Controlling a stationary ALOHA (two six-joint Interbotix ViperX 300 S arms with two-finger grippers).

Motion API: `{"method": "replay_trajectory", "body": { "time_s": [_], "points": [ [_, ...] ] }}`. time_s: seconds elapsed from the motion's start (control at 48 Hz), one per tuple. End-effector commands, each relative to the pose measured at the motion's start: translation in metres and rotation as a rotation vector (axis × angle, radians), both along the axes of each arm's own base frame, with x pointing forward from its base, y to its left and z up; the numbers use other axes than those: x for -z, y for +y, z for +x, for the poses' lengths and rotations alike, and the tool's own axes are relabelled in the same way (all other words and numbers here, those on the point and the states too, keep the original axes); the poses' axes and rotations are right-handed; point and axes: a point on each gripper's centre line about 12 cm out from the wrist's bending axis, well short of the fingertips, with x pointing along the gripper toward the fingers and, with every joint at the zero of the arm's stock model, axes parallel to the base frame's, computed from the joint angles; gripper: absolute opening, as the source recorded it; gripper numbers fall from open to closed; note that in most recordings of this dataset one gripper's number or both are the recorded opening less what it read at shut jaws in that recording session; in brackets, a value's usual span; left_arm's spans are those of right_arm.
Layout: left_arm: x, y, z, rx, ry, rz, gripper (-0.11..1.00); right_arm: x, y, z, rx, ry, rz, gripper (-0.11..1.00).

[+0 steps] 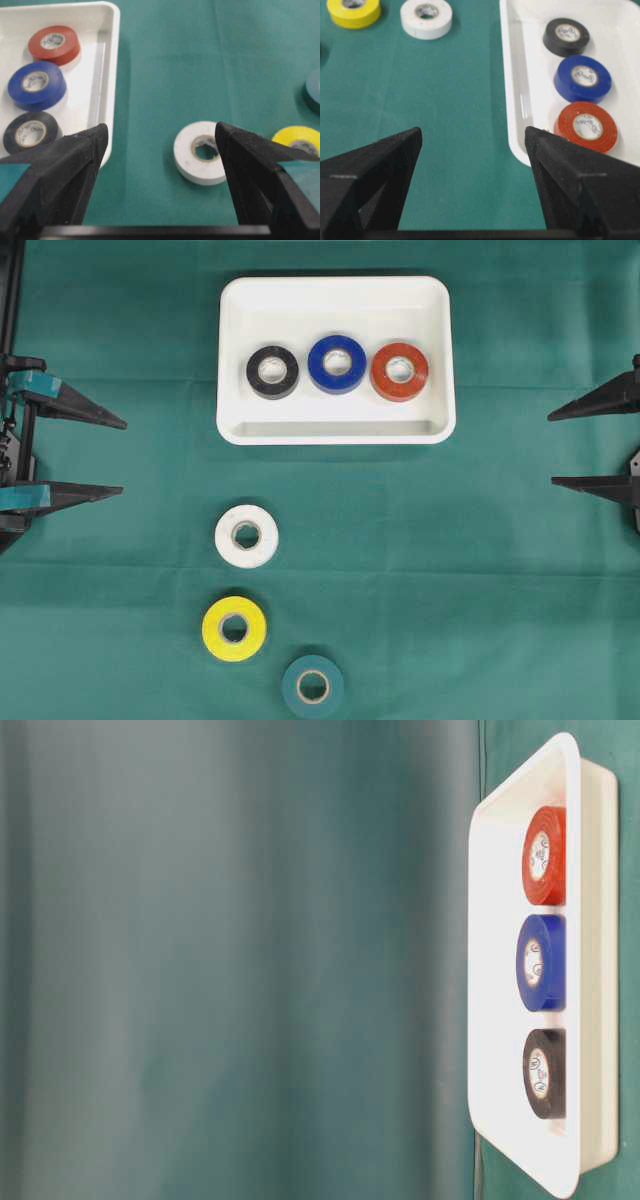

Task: Pick up the tape from a random location and place it into the white case.

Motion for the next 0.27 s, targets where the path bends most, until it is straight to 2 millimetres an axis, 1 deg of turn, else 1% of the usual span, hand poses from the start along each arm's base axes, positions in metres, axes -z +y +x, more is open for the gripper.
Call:
{"method": "replay_trajectory", "body": {
  "time_s": [0.0, 0.25],
  "points": [
    [-0.0046, -0.0003, 0.0018, 0.001, -0.015, -0.003, 0.86, -0.0040, 0.0006, 0.0026, -0.005, -0.009, -0.003, 0.80],
    [-0.0046, -0.0003, 0.0018, 0.001, -0.015, -0.003, 0.86, -0.0040, 0.0002, 0.0026, -0.003, -0.009, -0.004, 0.80]
  ]
}}
